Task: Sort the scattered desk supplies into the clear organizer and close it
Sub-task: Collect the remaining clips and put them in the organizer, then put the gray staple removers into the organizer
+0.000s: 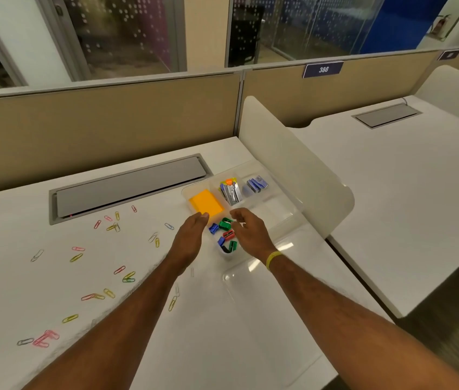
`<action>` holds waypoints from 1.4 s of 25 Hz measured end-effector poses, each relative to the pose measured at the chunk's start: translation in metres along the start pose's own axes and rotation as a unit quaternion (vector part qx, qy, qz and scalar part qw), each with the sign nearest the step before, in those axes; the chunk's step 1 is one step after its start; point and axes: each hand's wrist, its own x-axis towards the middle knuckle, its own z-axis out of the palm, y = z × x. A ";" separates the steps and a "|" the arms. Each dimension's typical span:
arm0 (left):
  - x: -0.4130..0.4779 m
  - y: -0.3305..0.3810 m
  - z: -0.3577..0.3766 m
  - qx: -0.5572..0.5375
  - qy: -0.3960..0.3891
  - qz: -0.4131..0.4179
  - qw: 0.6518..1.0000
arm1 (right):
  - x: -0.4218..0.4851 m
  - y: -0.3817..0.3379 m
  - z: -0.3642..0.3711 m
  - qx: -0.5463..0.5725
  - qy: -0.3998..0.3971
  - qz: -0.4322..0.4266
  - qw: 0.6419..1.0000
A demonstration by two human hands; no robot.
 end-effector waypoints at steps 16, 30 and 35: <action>-0.116 -0.100 -0.080 0.413 0.035 0.026 0.910 | -0.097 0.002 0.089 -0.285 -0.144 -0.186 0.929; -0.208 -0.196 -0.143 0.448 0.090 -0.028 0.889 | -0.173 0.013 0.177 -0.364 -0.233 -0.244 0.868; -0.236 -0.224 -0.176 0.431 0.132 -0.054 0.891 | -0.189 -0.006 0.217 -0.361 -0.266 -0.268 0.852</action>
